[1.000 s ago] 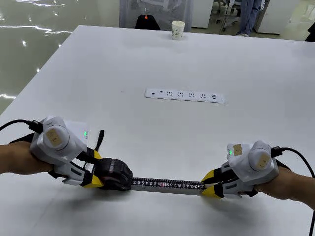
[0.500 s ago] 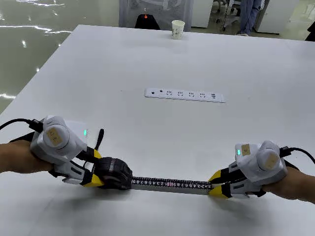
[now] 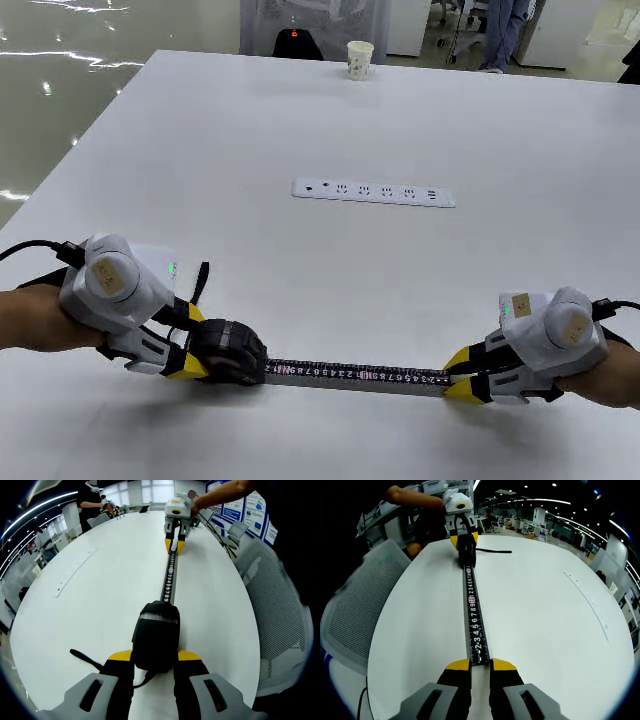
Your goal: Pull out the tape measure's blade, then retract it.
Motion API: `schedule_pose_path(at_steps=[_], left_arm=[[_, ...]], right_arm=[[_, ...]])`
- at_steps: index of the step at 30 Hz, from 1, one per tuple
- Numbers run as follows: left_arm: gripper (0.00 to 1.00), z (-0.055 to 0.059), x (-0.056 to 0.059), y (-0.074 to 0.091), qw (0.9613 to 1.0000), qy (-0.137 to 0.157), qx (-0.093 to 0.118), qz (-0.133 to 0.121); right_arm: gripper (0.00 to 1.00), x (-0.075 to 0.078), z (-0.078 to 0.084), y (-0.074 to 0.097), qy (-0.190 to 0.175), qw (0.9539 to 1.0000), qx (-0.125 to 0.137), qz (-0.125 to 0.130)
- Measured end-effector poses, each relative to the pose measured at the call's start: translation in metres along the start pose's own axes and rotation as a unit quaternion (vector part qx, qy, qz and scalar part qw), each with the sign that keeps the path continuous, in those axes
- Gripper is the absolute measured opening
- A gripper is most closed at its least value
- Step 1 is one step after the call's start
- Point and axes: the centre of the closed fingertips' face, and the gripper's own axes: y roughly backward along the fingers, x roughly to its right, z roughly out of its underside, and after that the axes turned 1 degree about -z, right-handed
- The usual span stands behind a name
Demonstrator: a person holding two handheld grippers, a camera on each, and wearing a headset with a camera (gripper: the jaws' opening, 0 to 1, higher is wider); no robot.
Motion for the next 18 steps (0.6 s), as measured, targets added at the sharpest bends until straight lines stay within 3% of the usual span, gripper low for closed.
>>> schedule_pose_path(at_steps=[11, 18], left_arm=[[0.25, 0.001, 0.001, 0.000, 1.0000, -0.001, -0.001, 0.000], [0.25, 0.001, 0.000, 0.000, 1.0000, -0.003, -0.003, -0.002]], right_arm=[[0.09, 0.001, 0.014, 0.010, -0.006, 0.9999, -0.011, 0.007], [0.09, 0.001, 0.014, 0.010, -0.008, 0.9999, -0.012, 0.008]])
